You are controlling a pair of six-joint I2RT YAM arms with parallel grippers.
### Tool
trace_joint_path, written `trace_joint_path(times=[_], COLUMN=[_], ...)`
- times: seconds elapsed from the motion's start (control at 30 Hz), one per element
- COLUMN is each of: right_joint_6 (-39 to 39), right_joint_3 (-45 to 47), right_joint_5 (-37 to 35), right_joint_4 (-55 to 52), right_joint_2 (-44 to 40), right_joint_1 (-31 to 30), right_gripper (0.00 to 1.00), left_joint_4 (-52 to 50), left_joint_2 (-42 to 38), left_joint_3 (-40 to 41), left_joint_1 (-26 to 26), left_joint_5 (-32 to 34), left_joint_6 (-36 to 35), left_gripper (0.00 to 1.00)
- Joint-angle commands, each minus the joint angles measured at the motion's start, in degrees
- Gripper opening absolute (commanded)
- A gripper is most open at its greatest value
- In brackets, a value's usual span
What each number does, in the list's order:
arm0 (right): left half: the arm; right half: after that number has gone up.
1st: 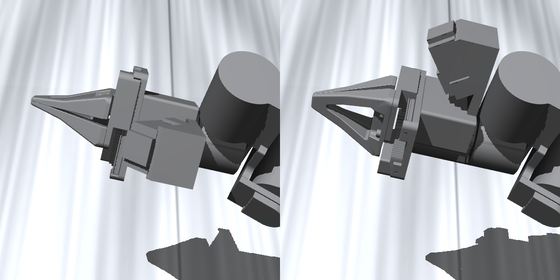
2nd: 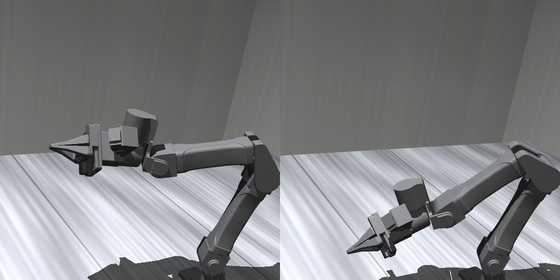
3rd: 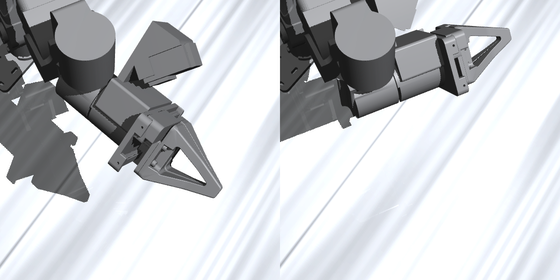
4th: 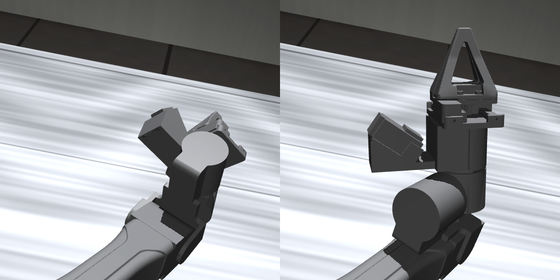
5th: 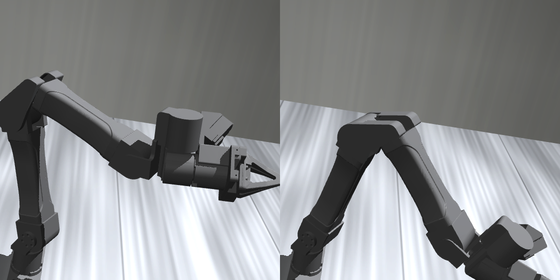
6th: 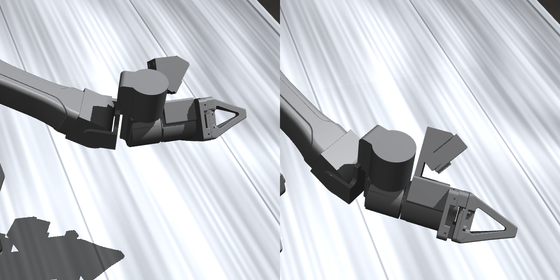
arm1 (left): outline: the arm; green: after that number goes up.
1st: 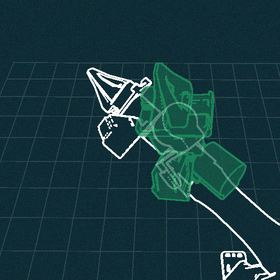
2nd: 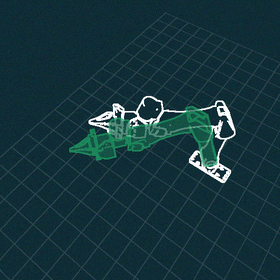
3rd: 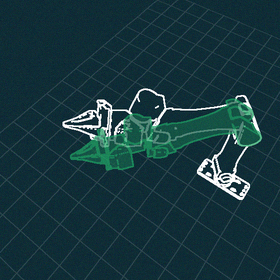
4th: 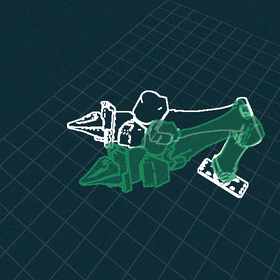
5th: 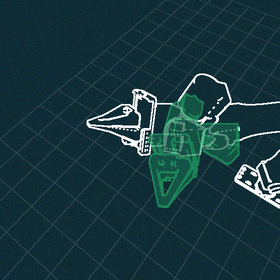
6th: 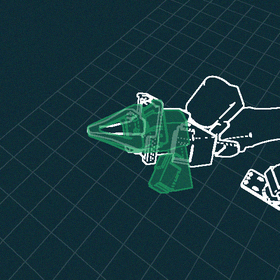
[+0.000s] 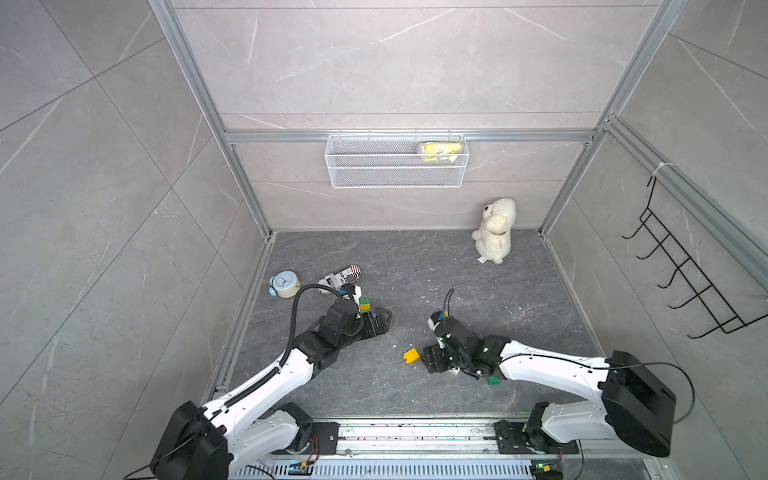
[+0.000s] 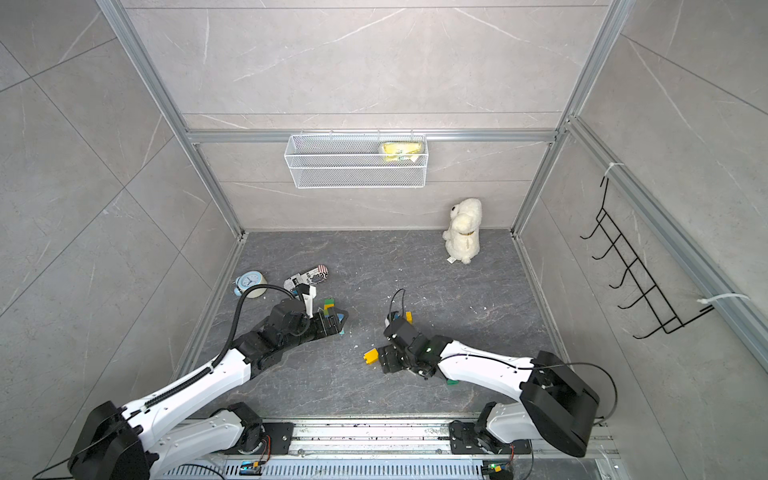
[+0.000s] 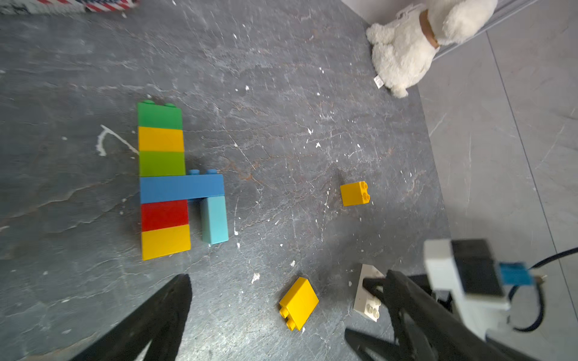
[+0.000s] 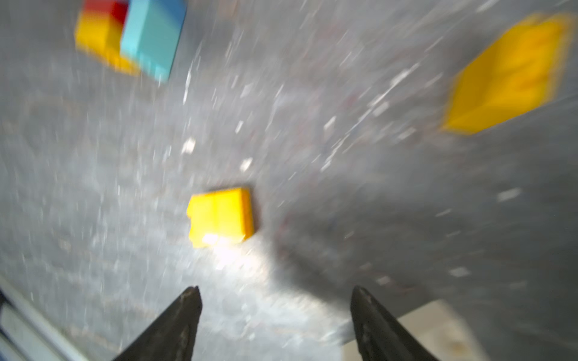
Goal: Assemble the letter h with lego
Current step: Adjust the lego brick at the center of the board.
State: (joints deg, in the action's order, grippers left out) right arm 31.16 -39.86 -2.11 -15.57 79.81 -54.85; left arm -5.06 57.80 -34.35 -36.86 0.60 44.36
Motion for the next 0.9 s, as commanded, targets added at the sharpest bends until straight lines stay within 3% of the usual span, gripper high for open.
trace_joint_path(times=[0.0,0.2,0.53,0.87], right_joint_6=[2.7,6.1,7.8,7.6], right_joint_3=[-3.8,-8.9,-18.2,-24.2], right_joint_5=[-1.5,-5.0,-9.7,-11.5], right_joint_4=[-4.1,-3.8,-10.1,-14.8], right_joint_2=[4.4,11.9,20.8,26.4], right_joint_1=[-3.4,-6.7,-6.8,-6.8], right_gripper=[0.82,0.84,0.86,0.77], left_joint_4=[-0.9,-1.1,-1.3,-1.5], left_joint_2=[-4.2,-8.5,-9.4,-9.6], left_joint_3=[1.0,3.0,3.1,2.9], left_joint_1=[0.4,0.4,0.4,0.5], left_joint_5=[6.7,9.9,9.9,9.4], left_joint_6=[1.4,2.2,2.5,2.4], left_gripper=[0.99,0.99,1.00,1.00])
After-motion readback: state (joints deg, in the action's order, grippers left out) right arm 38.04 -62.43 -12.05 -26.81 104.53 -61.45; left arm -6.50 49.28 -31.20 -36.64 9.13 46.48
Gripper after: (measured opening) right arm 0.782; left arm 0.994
